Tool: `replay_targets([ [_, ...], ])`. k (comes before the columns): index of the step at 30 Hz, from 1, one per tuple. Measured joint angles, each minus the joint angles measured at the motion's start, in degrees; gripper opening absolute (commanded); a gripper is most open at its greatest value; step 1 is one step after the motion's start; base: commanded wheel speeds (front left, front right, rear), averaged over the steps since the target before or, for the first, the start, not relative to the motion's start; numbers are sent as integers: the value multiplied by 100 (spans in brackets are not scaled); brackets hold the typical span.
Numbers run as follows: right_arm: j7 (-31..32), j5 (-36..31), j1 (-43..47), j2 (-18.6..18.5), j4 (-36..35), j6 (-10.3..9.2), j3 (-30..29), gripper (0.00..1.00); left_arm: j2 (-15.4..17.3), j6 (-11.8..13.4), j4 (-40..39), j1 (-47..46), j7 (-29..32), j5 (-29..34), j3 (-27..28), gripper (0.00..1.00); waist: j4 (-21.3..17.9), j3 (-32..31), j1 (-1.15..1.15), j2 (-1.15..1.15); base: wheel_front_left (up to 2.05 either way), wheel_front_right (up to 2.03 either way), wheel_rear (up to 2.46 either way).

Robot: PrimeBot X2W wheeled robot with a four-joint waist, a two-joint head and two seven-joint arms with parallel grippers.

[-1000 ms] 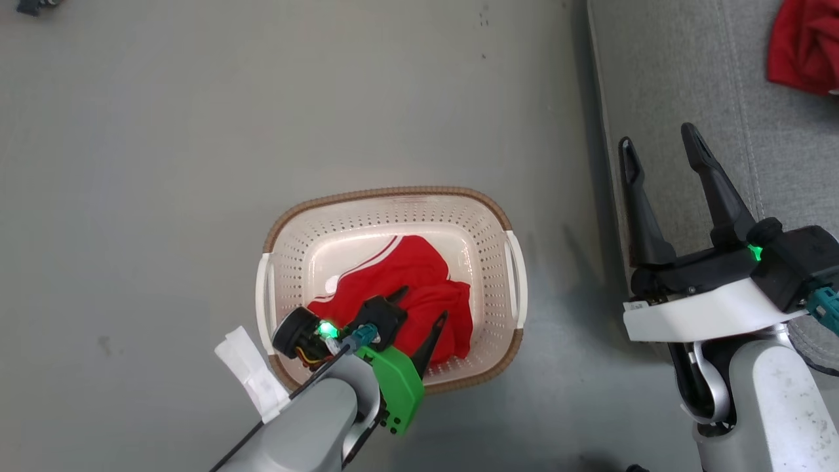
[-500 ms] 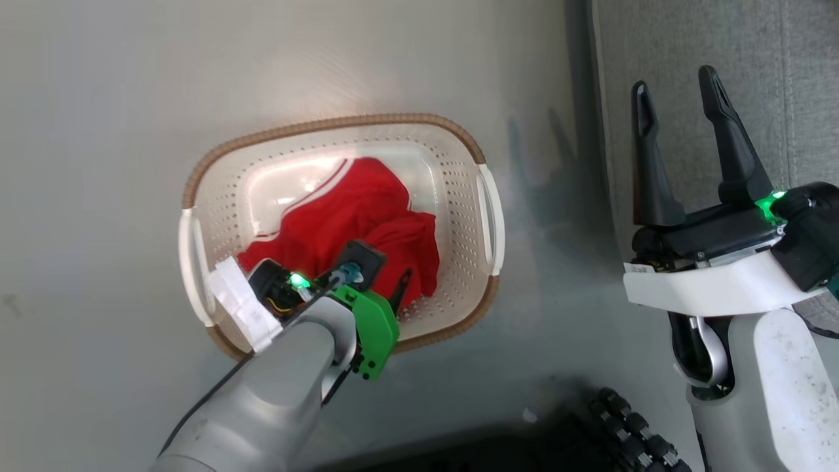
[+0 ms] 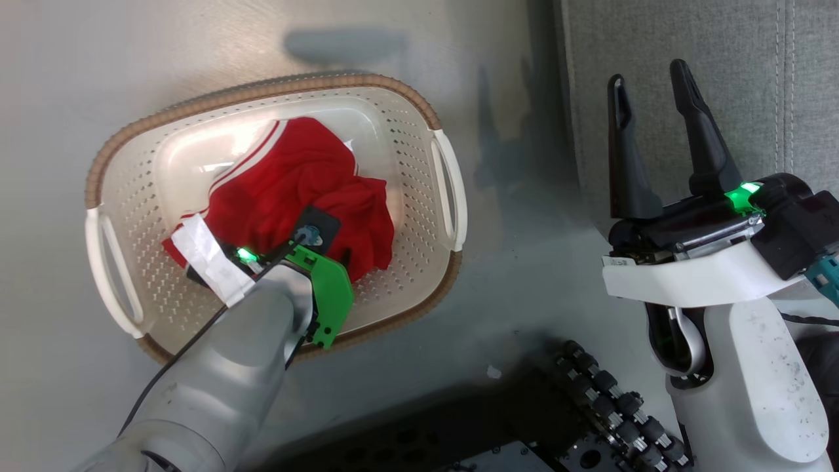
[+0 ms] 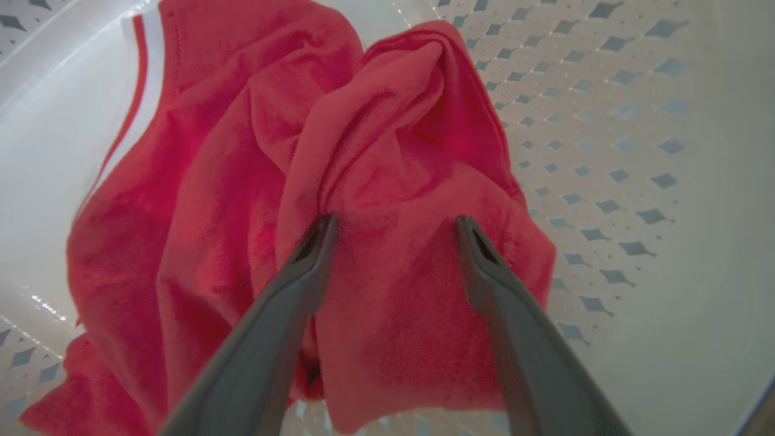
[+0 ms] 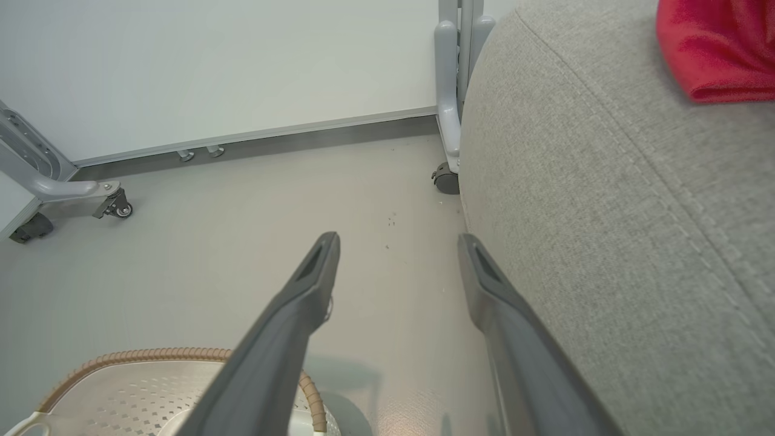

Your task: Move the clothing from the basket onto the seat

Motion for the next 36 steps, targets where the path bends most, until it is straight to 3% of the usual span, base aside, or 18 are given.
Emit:
replay_targets([
  [14,-77,187,-106,0,148,1,207,100,252,406,298,-358,851,-18,-44,100,-321,321,0,0,0,0,0],
  [19,-93,201,-116,0,149,0,243,100,333,402,325,-369,1194,-79,-63,100,-370,394,0,0,0,0,0],
  [21,-93,201,-125,0,137,1,241,100,339,401,334,-371,1274,-87,-87,0,-383,419,-1,0,0,0,0],
  [26,-94,198,-137,1,103,0,197,100,356,437,345,-378,1220,4,-213,0,-376,422,-1,0,0,0,0],
  [36,-94,-30,-128,2,101,1,157,100,282,406,257,-374,398,13,-241,0,-249,81,-1,0,0,0,0],
])
